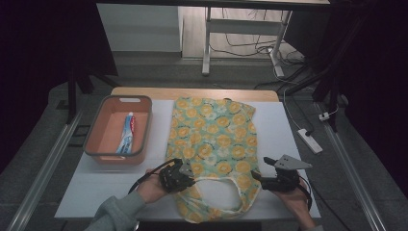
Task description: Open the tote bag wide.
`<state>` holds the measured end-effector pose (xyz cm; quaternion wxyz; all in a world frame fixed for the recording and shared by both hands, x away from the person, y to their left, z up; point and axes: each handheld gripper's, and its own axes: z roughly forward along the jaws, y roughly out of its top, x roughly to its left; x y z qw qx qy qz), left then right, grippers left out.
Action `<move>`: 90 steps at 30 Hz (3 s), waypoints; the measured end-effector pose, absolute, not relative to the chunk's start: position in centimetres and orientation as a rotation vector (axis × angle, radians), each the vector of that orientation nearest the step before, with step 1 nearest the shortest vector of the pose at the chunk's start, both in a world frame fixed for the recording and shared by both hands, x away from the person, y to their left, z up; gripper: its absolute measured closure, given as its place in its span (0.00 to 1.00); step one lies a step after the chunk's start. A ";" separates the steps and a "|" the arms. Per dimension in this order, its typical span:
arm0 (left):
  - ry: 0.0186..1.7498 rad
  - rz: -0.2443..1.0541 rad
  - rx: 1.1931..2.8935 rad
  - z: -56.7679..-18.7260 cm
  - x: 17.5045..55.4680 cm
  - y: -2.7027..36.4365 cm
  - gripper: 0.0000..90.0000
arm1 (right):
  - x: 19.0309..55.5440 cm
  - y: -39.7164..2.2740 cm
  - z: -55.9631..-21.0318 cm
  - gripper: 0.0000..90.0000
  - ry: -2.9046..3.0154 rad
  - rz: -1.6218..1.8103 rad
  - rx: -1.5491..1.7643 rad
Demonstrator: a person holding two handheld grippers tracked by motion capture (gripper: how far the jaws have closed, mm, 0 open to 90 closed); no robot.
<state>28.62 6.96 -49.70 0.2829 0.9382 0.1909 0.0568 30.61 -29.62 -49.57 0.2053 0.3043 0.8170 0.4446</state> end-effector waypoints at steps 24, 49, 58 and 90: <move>0.611 0.203 2.060 -42.9 28.8 13.4 0.98 | 26.8 -23.6 -47.7 0.24 2.657 1.187 0.481; 0.631 0.194 2.055 -43.0 28.9 14.1 0.98 | 27.1 -20.7 -51.4 0.96 2.815 0.900 0.478; 0.636 0.200 2.039 -42.8 28.9 14.5 0.98 | 25.8 -20.5 -47.9 0.98 2.675 1.084 0.382; 0.822 0.346 2.020 -42.8 34.0 14.3 0.97 | 37.7 -22.9 -43.3 0.98 2.318 1.348 0.803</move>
